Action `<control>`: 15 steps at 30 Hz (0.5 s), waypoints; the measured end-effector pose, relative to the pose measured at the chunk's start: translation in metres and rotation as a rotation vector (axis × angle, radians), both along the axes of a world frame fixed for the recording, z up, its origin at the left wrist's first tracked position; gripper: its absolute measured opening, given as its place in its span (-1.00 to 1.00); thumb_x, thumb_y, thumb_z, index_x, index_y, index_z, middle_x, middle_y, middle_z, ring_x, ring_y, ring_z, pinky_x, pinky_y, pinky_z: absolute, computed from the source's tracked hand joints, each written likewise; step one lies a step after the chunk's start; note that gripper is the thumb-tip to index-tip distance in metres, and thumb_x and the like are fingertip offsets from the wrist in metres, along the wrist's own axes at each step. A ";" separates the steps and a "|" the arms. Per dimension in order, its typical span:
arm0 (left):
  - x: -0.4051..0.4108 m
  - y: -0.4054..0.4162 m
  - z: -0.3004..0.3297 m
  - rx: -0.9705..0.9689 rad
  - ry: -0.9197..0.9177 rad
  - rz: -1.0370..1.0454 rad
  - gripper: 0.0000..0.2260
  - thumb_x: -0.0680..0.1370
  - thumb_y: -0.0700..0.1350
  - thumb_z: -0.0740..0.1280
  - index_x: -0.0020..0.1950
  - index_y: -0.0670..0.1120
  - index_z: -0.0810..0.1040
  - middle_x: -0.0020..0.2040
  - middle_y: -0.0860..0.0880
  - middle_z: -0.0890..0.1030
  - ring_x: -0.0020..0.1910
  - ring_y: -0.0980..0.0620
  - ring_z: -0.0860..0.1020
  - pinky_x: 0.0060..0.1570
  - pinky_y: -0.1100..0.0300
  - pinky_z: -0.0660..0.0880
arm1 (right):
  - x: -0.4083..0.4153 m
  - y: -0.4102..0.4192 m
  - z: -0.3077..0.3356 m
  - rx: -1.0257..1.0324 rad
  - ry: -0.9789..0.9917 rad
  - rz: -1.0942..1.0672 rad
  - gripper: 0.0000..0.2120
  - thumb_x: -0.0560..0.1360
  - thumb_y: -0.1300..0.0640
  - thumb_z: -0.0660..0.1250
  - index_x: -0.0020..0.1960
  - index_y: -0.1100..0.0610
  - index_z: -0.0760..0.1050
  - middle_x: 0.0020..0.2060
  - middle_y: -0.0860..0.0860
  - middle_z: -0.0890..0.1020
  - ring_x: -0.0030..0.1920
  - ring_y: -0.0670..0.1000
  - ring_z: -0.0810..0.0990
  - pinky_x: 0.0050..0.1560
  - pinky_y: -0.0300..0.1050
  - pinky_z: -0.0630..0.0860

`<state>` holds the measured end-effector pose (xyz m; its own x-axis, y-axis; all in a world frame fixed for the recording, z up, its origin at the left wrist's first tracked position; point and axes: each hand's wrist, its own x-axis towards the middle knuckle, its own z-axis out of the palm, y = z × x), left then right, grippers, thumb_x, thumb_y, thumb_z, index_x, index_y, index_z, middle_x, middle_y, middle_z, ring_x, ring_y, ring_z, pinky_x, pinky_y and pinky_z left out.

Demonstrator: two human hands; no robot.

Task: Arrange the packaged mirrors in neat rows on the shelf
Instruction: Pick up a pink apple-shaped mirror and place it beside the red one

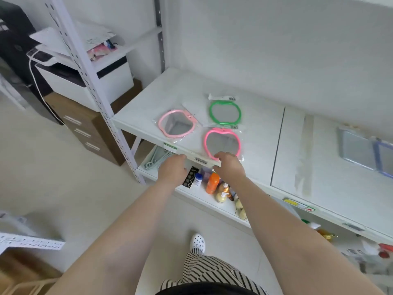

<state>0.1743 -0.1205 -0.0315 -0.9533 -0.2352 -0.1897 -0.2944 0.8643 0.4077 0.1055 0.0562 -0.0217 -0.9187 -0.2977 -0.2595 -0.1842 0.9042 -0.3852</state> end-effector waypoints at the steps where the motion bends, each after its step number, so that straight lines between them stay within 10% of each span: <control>1: -0.008 -0.010 0.000 -0.003 0.005 0.011 -0.61 0.53 -0.15 0.25 0.37 -0.06 0.42 0.24 -0.10 0.55 0.22 -0.12 0.51 0.10 0.03 0.50 | -0.011 -0.011 -0.001 0.003 0.000 0.026 -0.58 0.50 0.17 0.31 0.35 0.06 0.41 0.28 0.11 0.47 0.28 0.13 0.46 0.20 -0.01 0.47; 15: -0.114 -0.128 0.007 -0.004 -0.016 0.160 -0.61 0.57 -0.12 0.25 0.40 -0.12 0.39 0.26 -0.16 0.47 0.22 -0.13 0.51 0.20 0.04 0.45 | -0.142 -0.137 -0.002 0.047 0.039 0.214 -0.59 0.52 0.13 0.27 0.37 0.06 0.40 0.21 0.12 0.53 0.23 0.14 0.48 0.20 0.08 0.49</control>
<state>0.0605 -0.2481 -0.0247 -0.9002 -0.3850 -0.2036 -0.4353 0.8073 0.3984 -0.0370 -0.0807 -0.0239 -0.8454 -0.4755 -0.2432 -0.3880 0.8597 -0.3322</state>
